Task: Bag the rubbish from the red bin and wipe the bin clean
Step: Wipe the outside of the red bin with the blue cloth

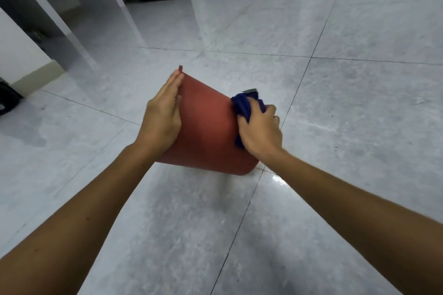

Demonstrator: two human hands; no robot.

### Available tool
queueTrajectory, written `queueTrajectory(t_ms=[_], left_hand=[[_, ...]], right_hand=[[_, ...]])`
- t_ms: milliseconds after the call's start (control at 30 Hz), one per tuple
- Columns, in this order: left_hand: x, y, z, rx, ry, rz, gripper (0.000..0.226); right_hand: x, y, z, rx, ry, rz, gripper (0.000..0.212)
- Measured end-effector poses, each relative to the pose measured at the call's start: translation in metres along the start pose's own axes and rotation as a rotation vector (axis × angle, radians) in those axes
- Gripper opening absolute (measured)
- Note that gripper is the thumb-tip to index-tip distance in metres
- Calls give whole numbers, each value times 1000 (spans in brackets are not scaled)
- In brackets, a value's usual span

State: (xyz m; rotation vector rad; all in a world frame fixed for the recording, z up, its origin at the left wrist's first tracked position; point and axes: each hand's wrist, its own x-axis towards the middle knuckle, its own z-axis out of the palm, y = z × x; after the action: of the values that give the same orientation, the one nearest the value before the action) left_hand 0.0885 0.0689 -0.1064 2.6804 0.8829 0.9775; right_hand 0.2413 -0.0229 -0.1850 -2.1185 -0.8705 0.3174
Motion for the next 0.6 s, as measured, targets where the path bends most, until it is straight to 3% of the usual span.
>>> queueTrajectory(t_ms=[100, 200, 333, 400, 500, 600], left_hand=[[13, 5, 6, -48, -65, -19, 50], [4, 8, 11, -47, -109, -42, 58], [-48, -7, 8, 140, -146, 228, 56], [-56, -15, 6, 179, -168, 242, 60], [-48, -7, 8, 205, -107, 308, 48], [-40, 0, 8, 188, -58, 321, 42]], right_hand=[[-7, 0, 1, 43, 36, -237, 54], [10, 19, -4, 85, 31, 6, 52], [11, 58, -9, 95, -49, 307, 47], [11, 55, -9, 167, -54, 363, 45], [15, 24, -13, 329, -54, 300, 42], [25, -19, -24, 423, -80, 71, 39]])
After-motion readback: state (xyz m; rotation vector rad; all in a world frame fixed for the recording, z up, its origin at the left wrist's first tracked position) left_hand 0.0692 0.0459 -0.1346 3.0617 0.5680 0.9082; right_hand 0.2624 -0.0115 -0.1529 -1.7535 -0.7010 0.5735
